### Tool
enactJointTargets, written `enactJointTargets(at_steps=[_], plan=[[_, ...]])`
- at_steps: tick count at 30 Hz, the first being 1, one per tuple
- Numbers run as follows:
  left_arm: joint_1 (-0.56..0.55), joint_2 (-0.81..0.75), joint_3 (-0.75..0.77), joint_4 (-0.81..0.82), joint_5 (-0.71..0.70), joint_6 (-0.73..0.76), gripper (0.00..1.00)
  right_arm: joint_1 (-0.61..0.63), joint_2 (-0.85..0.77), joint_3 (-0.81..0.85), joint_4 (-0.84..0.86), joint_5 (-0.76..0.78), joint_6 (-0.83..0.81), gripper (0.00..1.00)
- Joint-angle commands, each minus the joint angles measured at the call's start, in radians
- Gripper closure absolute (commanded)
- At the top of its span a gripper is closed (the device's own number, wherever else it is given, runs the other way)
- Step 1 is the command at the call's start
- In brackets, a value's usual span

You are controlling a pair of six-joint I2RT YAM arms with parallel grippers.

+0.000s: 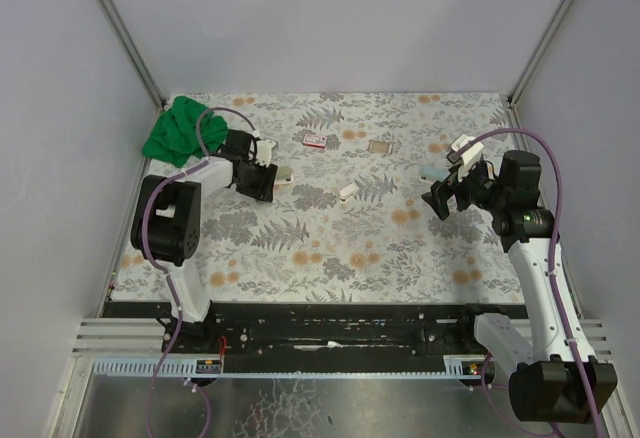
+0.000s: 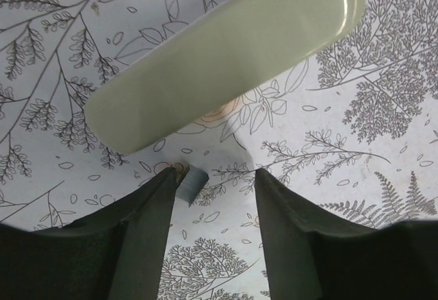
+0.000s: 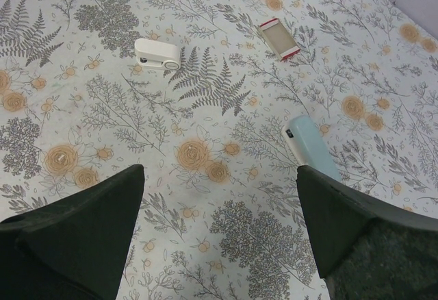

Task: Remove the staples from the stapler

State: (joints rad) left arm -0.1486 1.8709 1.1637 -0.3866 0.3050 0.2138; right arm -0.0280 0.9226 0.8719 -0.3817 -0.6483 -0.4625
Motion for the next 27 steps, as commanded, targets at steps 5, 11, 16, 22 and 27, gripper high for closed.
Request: enactJointTargets(at_steps=[5, 11, 16, 22, 27], plan=[[-0.022, -0.024, -0.069, -0.017, -0.043, -0.012, 0.57, 0.002, -0.024, 0.004, 0.035, -0.034, 0.002, 0.01], [-0.022, -0.034, -0.079, -0.017, -0.085, -0.009, 0.62, 0.002, -0.022, 0.005, 0.035, -0.039, 0.002, 0.01], [-0.022, -0.009, -0.069, -0.014, -0.098, -0.020, 0.68, 0.002, -0.022, 0.005, 0.033, -0.043, 0.000, 0.01], [-0.025, -0.002, -0.067, -0.014, -0.100, -0.022, 0.77, 0.002, -0.023, 0.003, 0.032, -0.046, -0.003, 0.01], [-0.032, -0.015, -0.076, -0.014, -0.094, -0.020, 0.78, 0.002, -0.022, 0.003, 0.032, -0.049, -0.005, 0.01]])
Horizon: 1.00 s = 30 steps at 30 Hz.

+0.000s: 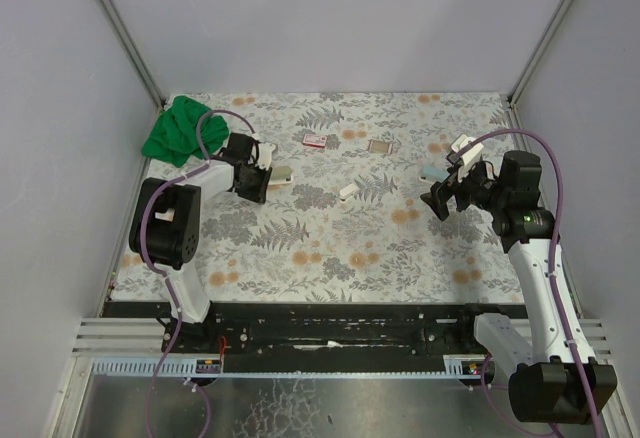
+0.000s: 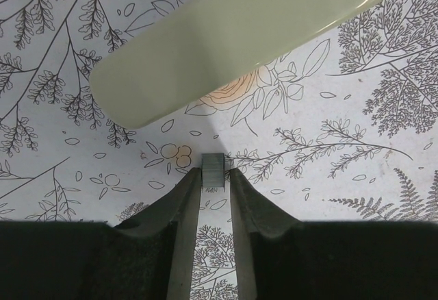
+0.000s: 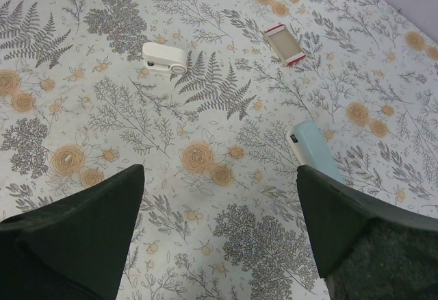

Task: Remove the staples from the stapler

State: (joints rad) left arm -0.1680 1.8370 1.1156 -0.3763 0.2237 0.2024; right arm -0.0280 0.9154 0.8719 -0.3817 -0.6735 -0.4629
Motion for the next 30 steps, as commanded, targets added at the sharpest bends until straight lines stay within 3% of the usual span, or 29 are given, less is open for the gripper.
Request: enactJointTargets(at_steps=[1, 16, 30], plan=[[-0.016, 0.016, -0.030, -0.024, -0.010, -0.007, 0.78, 0.002, -0.015, 0.003, 0.031, -0.024, -0.004, 0.01], [-0.111, -0.002, -0.056, -0.044, -0.013, 0.023, 0.81, 0.002, -0.015, 0.005, 0.030, -0.042, -0.005, 0.01], [-0.335, 0.005, -0.011, -0.096, 0.036, 0.036, 0.80, 0.002, -0.005, -0.003, 0.024, -0.071, -0.024, 0.01]])
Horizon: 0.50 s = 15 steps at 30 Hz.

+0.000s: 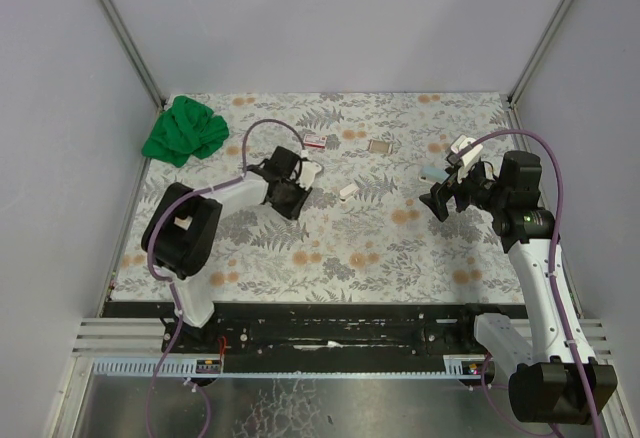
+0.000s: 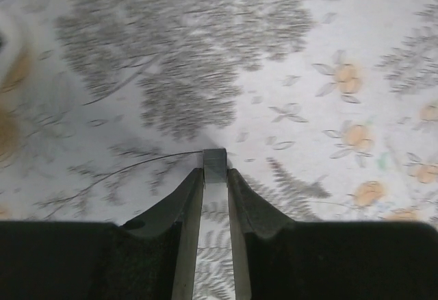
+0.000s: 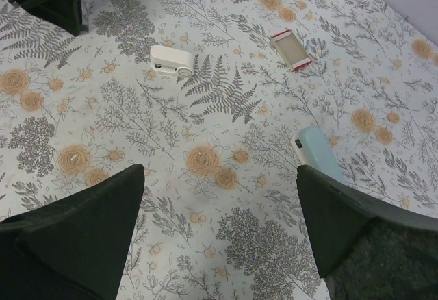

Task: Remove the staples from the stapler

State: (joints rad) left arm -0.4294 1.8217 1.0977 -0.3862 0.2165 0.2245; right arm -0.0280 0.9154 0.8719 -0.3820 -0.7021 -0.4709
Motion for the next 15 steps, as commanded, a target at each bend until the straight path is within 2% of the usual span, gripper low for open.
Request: enactJointTargets(at_steps=[1, 6, 10, 12, 15], plan=[[-0.096, 0.024, 0.015, -0.092, 0.043, 0.016, 0.80, 0.002, -0.005, -0.004, 0.023, -0.046, -0.018, 0.01], [-0.204, 0.049, 0.058, -0.119, 0.045, 0.024, 0.79, 0.002, 0.002, -0.012, 0.020, -0.054, -0.035, 0.01], [-0.245, 0.069, 0.089, -0.139, 0.076, 0.022, 0.76, 0.001, 0.007, -0.015, 0.020, -0.056, -0.040, 0.01], [-0.247, 0.070, 0.100, -0.142, 0.089, 0.017, 0.69, 0.002, 0.013, -0.015, 0.017, -0.053, -0.043, 0.01], [-0.247, 0.056, 0.102, -0.137, 0.091, 0.020, 0.49, 0.002, 0.016, -0.016, 0.018, -0.051, -0.048, 0.01]])
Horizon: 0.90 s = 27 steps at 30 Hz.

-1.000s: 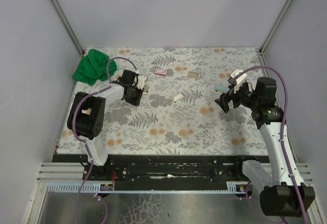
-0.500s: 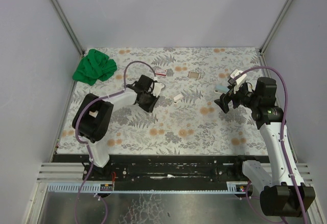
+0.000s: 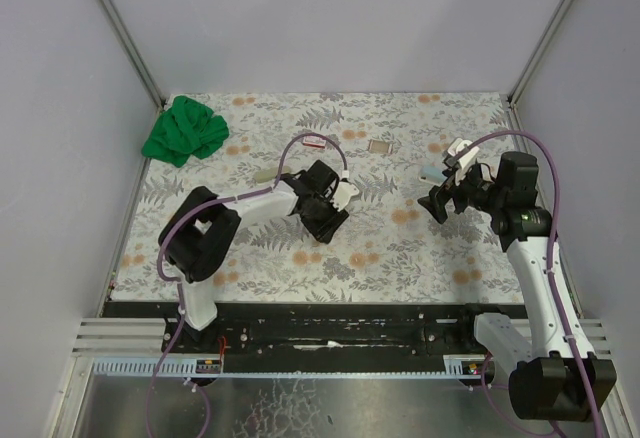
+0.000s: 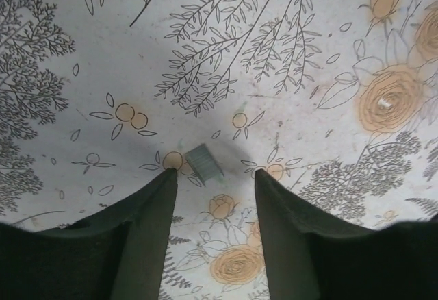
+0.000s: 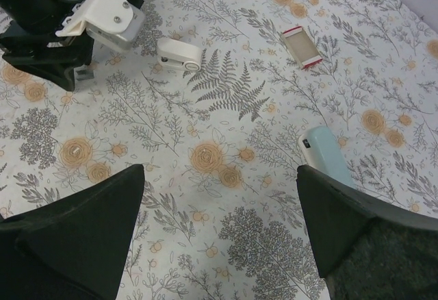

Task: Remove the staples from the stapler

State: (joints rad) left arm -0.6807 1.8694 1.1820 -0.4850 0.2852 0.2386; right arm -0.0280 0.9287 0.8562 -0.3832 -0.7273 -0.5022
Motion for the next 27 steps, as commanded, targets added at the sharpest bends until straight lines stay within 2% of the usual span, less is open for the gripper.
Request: enactJointTargets(at_steps=[1, 7, 11, 16, 19, 23, 27], plan=[[0.004, 0.001, 0.018, -0.037, 0.022, 0.007, 0.42, 0.002, 0.006, 0.000, 0.020, -0.026, -0.018, 0.01], [0.024, -0.078, 0.036, -0.041, 0.034, 0.016, 0.16, 0.002, 0.030, 0.013, 0.014, -0.034, -0.024, 0.01], [0.104, -0.125, 0.091, -0.076, 0.079, 0.021, 0.01, 0.002, 0.074, 0.035, 0.011, -0.032, -0.058, 0.01], [0.213, -0.168, 0.115, -0.083, 0.138, 0.040, 0.00, 0.002, 0.190, 0.130, -0.066, 0.035, -0.229, 0.01], [0.266, -0.190, 0.108, -0.084, 0.179, 0.057, 0.00, 0.003, 0.349, 0.281, -0.191, 0.102, -0.354, 0.01], [0.333, -0.227, 0.096, -0.096, 0.259, 0.067, 0.00, 0.002, 0.593, 0.524, -0.442, 0.153, -0.487, 0.01], [0.373, -0.283, 0.070, -0.118, 0.303, 0.114, 0.00, 0.002, 0.803, 0.721, -0.521, 0.222, -0.513, 0.01]])
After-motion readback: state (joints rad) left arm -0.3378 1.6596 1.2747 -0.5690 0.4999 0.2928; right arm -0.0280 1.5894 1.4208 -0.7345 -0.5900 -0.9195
